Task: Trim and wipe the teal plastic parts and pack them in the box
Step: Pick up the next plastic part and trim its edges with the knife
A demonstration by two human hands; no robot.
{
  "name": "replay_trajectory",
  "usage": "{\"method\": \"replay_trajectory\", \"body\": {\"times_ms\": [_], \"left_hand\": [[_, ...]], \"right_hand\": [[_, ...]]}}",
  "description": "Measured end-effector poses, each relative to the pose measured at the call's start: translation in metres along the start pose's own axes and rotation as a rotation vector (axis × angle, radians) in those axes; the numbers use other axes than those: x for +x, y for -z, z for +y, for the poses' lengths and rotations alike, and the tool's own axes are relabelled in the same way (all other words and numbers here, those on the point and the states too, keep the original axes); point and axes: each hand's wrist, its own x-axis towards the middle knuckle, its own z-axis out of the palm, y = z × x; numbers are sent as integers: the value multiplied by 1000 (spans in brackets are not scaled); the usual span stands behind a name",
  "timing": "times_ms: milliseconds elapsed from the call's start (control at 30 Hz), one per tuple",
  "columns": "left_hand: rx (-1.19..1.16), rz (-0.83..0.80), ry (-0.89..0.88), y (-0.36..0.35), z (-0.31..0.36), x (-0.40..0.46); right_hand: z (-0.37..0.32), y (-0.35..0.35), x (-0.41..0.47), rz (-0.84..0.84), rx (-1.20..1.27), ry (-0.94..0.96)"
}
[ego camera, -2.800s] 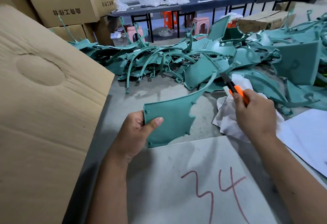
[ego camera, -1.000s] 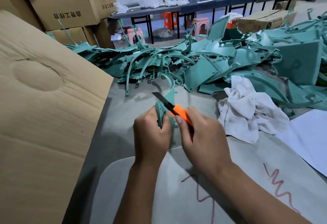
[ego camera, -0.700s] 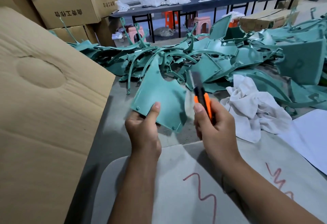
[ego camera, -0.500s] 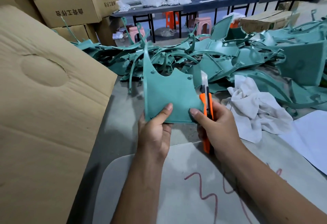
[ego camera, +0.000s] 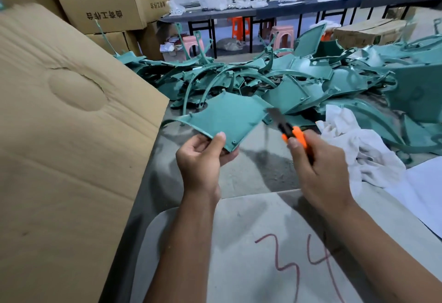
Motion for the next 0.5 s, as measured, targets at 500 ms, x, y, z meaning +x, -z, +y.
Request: {"method": "replay_trajectory", "body": {"times_ms": [500], "left_hand": [[-47,-7,131,-3,9,-1]], "right_hand": [[-16,-9,-12,-245,-286,160]]}}
